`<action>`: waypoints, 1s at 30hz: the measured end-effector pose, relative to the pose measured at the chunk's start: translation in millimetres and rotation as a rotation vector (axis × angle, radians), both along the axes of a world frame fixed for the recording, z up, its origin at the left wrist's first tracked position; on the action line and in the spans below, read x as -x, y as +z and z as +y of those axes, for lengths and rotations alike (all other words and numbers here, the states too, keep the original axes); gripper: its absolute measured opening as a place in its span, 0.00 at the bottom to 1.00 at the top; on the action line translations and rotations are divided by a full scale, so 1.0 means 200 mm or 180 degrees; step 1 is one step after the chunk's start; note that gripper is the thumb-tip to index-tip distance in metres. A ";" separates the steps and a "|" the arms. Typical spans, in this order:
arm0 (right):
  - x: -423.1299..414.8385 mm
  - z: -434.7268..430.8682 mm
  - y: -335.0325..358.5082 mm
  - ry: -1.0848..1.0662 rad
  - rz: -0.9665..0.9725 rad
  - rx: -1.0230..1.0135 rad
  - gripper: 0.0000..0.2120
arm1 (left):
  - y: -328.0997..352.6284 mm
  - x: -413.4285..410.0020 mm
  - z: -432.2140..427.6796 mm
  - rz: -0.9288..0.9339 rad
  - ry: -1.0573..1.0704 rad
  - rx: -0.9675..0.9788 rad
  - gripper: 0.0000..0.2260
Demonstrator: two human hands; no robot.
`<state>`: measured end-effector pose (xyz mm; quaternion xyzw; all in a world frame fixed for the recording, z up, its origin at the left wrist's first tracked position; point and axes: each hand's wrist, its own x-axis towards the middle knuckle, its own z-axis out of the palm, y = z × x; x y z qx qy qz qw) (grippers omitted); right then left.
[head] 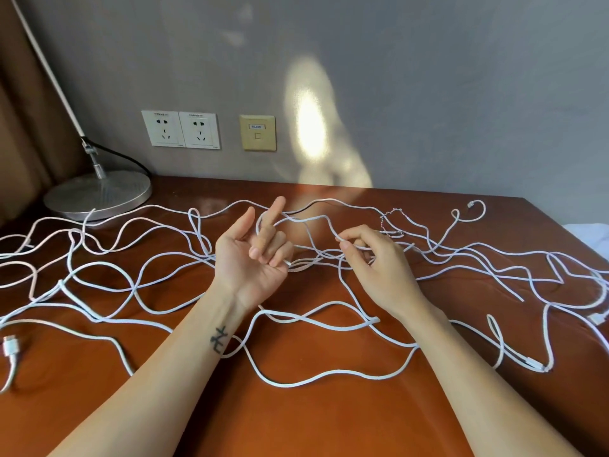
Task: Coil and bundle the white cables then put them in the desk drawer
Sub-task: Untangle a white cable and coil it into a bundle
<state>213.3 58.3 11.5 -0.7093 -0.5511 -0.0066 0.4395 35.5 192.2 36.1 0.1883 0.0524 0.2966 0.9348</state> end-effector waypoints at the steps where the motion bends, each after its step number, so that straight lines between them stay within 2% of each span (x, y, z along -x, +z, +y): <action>1: 0.00 0.01 0.00 -0.0013 -0.0100 0.0012 0.07 | 0.00 0.00 -0.01 -0.0002 -0.0057 -0.0015 0.22; 5: 0.01 0.02 -0.01 -0.0012 -0.0398 -0.0042 0.08 | 0.00 -0.01 -0.04 -0.0087 -0.0166 -0.0034 0.22; 13: 0.02 0.01 0.00 0.0264 -0.0483 0.0314 0.11 | 0.02 0.02 0.06 -0.0373 0.0308 0.0395 0.23; 20: 0.00 0.01 -0.01 0.0170 -0.0457 0.0252 0.05 | 0.02 0.01 0.10 -0.0073 0.0750 0.0215 0.20; 22: 0.01 0.00 0.00 0.0317 -0.0280 0.0231 0.07 | 0.03 0.01 0.09 -0.0064 0.0830 0.0137 0.24; 24: 0.03 -0.01 0.01 0.0511 -0.0010 0.0307 0.08 | 0.04 0.00 0.09 -0.0117 0.0768 0.0114 0.27; 27: 0.04 -0.01 0.01 0.0491 -0.0331 0.0143 0.11 | 0.03 0.02 0.08 -0.0289 0.0549 0.0102 0.21; 30: 0.04 0.00 0.02 0.0474 -0.0507 0.0078 0.11 | 0.04 0.03 0.08 -0.0421 0.0362 0.0159 0.23</action>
